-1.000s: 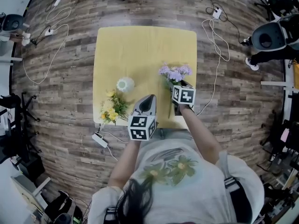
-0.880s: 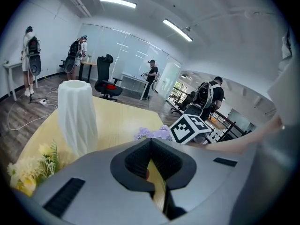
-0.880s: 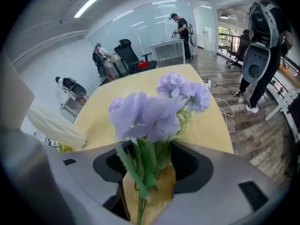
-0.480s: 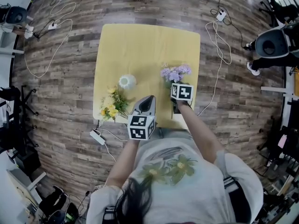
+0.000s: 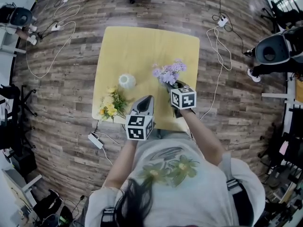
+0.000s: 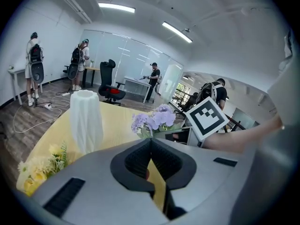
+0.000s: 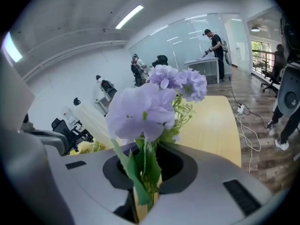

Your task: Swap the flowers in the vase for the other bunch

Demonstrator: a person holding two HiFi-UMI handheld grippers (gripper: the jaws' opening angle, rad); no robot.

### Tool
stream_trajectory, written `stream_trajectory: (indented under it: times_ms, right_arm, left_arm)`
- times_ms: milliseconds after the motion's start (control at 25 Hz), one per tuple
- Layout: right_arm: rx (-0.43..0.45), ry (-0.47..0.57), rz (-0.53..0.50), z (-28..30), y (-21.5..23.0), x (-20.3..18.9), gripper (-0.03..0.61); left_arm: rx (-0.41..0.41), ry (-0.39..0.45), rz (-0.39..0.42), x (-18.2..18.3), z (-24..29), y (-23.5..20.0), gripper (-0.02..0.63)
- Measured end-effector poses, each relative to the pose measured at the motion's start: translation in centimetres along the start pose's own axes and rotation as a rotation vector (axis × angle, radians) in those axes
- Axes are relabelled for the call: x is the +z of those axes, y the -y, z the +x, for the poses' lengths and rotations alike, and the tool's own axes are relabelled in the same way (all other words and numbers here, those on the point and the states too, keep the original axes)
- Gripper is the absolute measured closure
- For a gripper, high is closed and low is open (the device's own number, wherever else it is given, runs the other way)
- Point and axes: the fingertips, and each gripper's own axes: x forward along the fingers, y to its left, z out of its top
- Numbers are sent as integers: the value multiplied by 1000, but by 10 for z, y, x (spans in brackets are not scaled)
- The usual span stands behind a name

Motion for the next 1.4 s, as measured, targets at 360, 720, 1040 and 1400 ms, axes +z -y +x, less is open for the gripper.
stream_trajectory:
  times_ms: [360,720,1040,1400]
  right_arm:
    - [186,99,-90,-58,-54,15,499]
    - [302,210,-142,-87,-103,40,499]
    - [440,362,-242,-120,-173,106,499]
    - [532,465,-332,-134,-244,161,499]
  left_arm:
    - [60,39,-16,-8,-34,5,595]
    - [129,73,-18,-18,-78,-7,595]
    - [202,132,-45,-15,-114,-31,595]
    - [241,183,-61,-10,-150,-46,595]
